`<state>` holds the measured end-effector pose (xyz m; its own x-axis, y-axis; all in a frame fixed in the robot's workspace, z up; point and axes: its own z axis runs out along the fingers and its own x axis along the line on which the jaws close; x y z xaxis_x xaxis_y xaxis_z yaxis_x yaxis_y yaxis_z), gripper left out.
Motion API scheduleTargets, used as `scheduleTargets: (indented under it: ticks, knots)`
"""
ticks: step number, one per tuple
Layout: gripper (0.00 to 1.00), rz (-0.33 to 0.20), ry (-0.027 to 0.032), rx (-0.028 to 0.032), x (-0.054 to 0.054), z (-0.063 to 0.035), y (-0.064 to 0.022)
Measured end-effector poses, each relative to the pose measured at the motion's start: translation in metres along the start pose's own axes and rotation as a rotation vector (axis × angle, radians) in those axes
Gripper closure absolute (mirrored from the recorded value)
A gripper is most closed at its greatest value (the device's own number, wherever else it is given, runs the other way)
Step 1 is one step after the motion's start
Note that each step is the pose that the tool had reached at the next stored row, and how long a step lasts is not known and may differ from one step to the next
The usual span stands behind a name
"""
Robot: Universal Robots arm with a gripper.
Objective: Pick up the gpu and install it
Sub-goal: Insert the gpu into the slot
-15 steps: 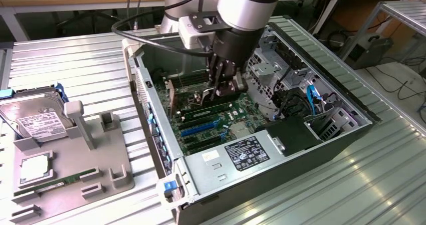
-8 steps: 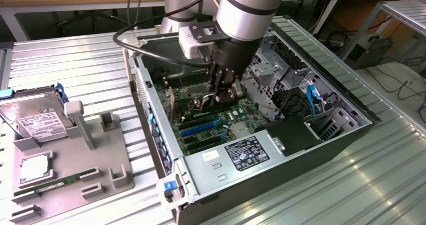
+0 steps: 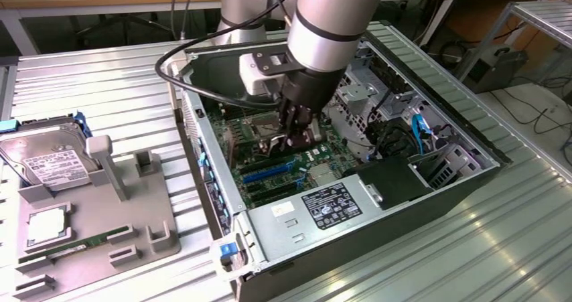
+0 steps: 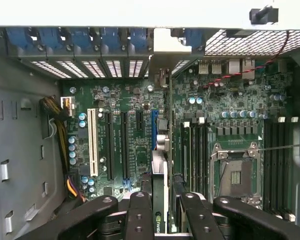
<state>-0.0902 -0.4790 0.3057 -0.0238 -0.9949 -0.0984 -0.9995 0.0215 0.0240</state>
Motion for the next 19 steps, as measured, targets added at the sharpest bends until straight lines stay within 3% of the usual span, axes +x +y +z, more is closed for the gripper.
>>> scheduleTargets:
  ticks: [15, 19]
  knots:
    - [0.74, -0.014, 0.0004, -0.0014, 0.003, 0.0308, 0.0053]
    - [0.74, -0.014, 0.0006, -0.0032, 0.003, 0.0347, 0.0059]
